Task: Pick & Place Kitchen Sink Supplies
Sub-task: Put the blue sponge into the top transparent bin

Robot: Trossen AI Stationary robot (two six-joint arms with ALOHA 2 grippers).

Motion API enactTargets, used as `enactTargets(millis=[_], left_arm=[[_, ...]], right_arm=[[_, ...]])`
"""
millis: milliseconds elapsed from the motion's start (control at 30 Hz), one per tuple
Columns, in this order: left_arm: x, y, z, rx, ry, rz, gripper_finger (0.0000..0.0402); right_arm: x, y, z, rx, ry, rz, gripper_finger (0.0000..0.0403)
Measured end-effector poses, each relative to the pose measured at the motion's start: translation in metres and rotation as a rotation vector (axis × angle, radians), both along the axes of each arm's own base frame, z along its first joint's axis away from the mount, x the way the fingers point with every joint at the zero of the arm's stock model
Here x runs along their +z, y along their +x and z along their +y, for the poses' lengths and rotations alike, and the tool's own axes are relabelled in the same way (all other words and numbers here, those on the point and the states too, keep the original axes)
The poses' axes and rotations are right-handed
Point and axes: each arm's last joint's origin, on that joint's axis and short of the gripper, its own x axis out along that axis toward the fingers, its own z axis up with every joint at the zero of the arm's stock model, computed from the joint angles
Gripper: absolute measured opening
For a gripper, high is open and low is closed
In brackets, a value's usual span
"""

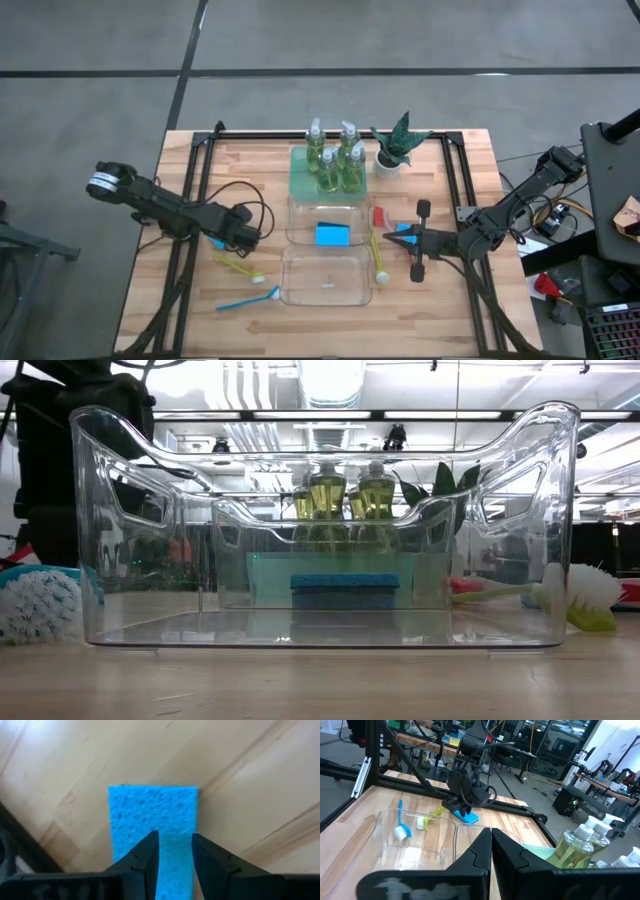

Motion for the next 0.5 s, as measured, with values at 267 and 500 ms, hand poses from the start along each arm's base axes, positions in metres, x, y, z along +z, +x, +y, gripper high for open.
enactTargets(millis=[267,500], left_arm=[[-0.0001,0.0065,-0.0014,-0.016,-0.006,-0.067,0.0117],[-0.0075,0.0041,0.0014,-0.008,0.074,-0.055,0.0115]], right_arm=[[0.0001,0.0,-0.0001,0.0,0.0,0.0,0.0008],[0.0001,0.0,0.0,-0.001,0.004,-0.001,0.0008]])
